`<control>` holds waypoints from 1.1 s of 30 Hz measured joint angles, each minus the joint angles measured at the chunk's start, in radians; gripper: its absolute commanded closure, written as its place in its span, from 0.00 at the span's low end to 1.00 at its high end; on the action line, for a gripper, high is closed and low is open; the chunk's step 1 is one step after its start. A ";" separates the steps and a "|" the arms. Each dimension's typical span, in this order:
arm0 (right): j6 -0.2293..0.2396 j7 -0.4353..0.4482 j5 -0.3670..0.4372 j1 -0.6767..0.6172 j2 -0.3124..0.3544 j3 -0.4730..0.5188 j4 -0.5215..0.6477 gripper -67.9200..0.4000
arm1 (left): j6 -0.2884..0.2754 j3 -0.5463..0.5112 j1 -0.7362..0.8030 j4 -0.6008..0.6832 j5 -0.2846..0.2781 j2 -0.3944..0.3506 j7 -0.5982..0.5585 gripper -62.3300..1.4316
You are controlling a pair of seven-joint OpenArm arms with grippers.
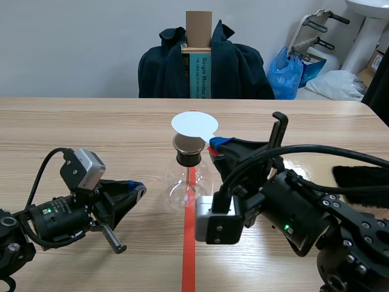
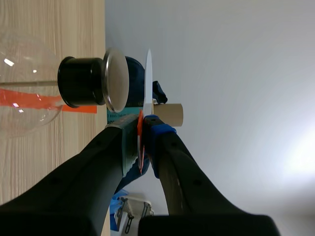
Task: Do the electroscope experiment.
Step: 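Move the plate toward and away from the electroscope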
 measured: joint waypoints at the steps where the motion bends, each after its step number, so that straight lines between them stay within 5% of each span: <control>1: 0.000 0.016 0.000 0.000 0.000 0.000 0.000 0.98 | 0.000 0.000 0.000 0.000 0.000 0.000 0.000 0.93; 20: 0.000 0.049 -0.023 -0.006 0.000 0.000 0.000 0.98 | 0.000 0.000 0.000 0.000 0.000 0.000 0.000 0.93; 29: 0.000 -0.087 -0.023 -0.016 0.000 0.000 0.000 0.98 | 0.000 0.000 0.000 0.000 0.000 0.000 0.001 0.93; 33: -0.047 -0.160 -0.022 -0.017 0.000 0.000 0.000 0.98 | 0.000 0.000 0.000 0.000 0.000 0.000 0.001 0.93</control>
